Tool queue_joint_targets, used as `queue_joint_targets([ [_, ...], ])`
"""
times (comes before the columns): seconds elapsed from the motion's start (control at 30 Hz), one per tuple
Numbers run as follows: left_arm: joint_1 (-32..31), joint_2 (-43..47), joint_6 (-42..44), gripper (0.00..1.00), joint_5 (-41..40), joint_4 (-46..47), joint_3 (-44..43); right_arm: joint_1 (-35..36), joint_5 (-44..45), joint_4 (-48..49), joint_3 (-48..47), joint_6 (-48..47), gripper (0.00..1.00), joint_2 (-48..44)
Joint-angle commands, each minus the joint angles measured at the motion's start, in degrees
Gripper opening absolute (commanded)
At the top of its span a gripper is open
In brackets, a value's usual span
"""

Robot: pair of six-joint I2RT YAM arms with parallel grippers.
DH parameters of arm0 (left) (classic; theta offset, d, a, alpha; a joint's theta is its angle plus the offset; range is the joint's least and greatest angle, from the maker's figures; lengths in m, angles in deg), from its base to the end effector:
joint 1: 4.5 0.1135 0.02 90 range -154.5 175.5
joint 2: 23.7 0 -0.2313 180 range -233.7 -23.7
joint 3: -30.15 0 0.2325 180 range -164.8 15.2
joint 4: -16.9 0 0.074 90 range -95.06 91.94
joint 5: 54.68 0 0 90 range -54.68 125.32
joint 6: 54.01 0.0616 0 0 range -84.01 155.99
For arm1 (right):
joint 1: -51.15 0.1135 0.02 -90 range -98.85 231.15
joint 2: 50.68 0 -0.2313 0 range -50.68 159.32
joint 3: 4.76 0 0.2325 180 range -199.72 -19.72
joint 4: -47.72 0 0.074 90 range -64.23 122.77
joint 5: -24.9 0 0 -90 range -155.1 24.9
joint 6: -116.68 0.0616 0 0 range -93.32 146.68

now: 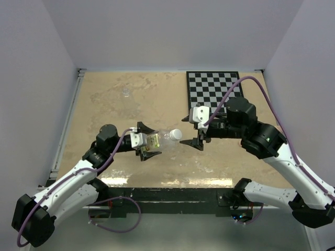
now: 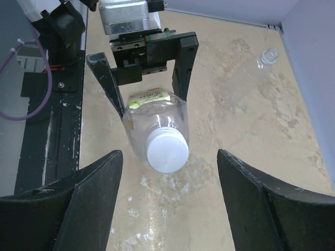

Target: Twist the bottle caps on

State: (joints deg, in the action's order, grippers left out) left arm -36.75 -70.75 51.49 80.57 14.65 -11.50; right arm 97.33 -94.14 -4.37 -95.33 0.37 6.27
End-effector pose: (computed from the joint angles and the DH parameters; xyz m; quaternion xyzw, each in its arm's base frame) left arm 0.1544 -0.1492 0.2453 0.5128 0.5328 -0.3750 0.5590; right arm 0.1230 0.1713 0.3956 -0.5826 0.5469 0.2980 0.5222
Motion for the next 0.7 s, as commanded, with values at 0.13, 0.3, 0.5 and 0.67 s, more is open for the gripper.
queue_joint_targets([
  [0.13,0.43,-0.94,-4.43,0.00,3.34,6.71,-1.60,0.06,-2.78,-1.88,-1.12,-3.23,0.75,1.76],
  [0.3,0.43,-1.20,-4.08,0.00,4.40,6.80,-1.69,0.14,-2.43,-1.44,-0.76,-3.31,0.73,2.29],
  [0.5,0.43,-1.47,-3.99,0.00,5.19,6.98,-1.52,0.06,-3.39,-1.79,-0.67,-3.31,0.70,2.82],
  [0.67,0.43,-1.73,-3.99,0.00,5.55,7.24,-1.52,0.06,-4.80,-2.40,-0.59,-3.66,0.66,3.78],
])
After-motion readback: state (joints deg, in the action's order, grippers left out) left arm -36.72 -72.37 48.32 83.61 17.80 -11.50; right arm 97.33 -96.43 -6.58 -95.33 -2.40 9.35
